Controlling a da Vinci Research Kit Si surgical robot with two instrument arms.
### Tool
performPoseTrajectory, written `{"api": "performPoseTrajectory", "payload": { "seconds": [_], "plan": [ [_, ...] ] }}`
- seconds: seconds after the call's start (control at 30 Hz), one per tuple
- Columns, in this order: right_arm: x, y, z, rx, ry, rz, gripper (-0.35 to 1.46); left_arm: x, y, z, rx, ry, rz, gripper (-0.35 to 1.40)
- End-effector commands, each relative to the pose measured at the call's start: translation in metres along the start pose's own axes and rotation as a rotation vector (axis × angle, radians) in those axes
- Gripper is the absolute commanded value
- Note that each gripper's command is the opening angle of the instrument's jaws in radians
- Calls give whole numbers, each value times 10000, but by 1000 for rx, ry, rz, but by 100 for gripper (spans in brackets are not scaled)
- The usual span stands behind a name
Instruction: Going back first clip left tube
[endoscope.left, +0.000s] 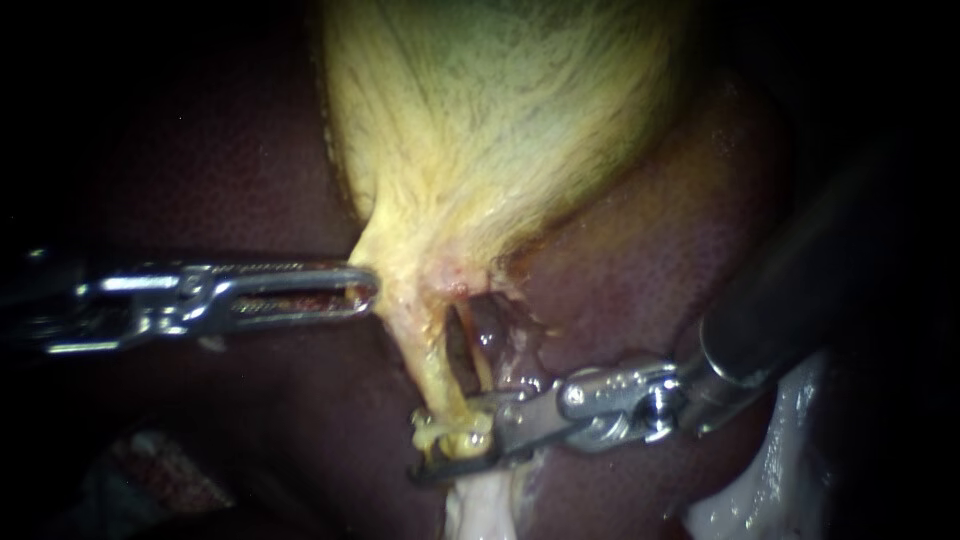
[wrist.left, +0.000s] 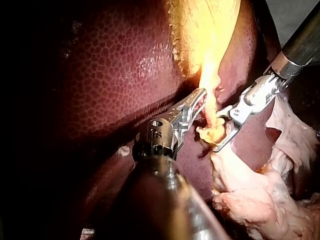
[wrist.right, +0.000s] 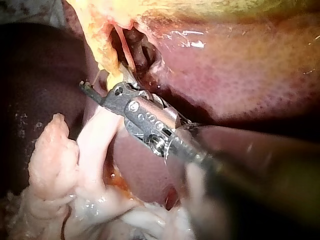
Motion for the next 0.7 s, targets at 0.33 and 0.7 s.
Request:
{"api": "performPoseTrajectory", "payload": {
  "seconds": [0.33, 0.7],
  "plan": [
    [4, 7, -15, -36, -2, -66, 60, -2, 0, -4, 1, 1, -1, -23],
    [8, 1, -50, -26, 2, -73, 60, -3, 3, -3, -2, -4, -1, -23]
  ]
}}
